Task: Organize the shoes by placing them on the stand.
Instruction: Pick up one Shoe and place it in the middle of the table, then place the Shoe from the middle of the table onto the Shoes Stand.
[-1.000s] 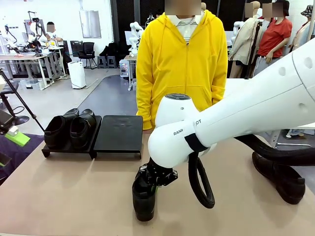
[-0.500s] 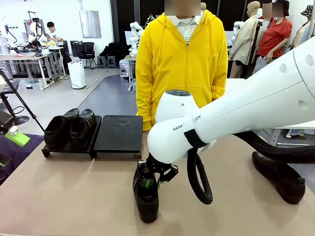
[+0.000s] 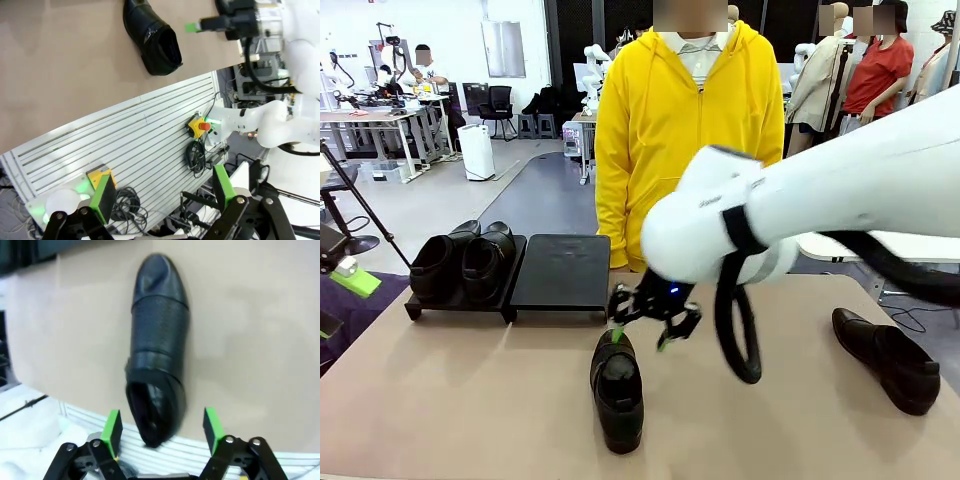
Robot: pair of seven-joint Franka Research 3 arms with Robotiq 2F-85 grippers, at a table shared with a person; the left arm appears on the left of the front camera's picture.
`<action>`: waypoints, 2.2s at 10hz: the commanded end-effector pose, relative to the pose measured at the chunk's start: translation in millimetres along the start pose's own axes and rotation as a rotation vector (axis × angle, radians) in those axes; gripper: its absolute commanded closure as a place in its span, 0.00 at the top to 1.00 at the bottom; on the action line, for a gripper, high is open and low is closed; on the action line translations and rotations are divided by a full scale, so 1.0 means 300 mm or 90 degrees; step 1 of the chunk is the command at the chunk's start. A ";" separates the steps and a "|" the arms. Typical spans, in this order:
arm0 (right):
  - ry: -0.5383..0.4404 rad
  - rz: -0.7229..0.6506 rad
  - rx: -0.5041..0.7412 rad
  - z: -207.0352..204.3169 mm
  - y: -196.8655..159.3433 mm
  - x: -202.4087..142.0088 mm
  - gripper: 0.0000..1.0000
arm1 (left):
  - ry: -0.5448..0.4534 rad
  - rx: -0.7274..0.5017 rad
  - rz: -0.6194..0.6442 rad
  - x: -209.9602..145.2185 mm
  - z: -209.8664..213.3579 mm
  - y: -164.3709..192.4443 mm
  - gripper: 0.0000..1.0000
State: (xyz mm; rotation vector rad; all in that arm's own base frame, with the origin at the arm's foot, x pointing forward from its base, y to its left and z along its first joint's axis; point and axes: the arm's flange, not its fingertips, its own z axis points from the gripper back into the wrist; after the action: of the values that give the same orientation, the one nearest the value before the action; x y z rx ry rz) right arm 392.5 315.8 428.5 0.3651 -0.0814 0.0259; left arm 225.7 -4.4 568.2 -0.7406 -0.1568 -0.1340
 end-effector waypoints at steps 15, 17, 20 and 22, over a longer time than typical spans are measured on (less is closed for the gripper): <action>-0.082 -0.051 0.137 0.943 -1.070 -0.470 1.00 | -0.001 -0.015 -0.011 -0.003 0.002 0.000 1.00; -0.082 -0.051 0.137 0.943 -1.070 -0.470 1.00 | -0.001 -0.015 -0.011 -0.003 0.002 0.000 1.00; -0.082 -0.051 0.137 0.943 -1.070 -0.470 1.00 | -0.001 -0.015 -0.011 -0.003 0.002 0.000 1.00; -0.082 -0.051 0.137 0.943 -1.070 -0.470 1.00 | -0.001 -0.015 -0.011 -0.003 0.002 0.000 1.00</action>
State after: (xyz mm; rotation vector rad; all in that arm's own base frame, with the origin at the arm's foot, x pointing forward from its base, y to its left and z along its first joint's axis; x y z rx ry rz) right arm 242.7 -84.7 565.0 0.5643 -0.1905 -0.0913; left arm 225.6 -4.2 568.2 -0.7409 -0.1570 -0.1337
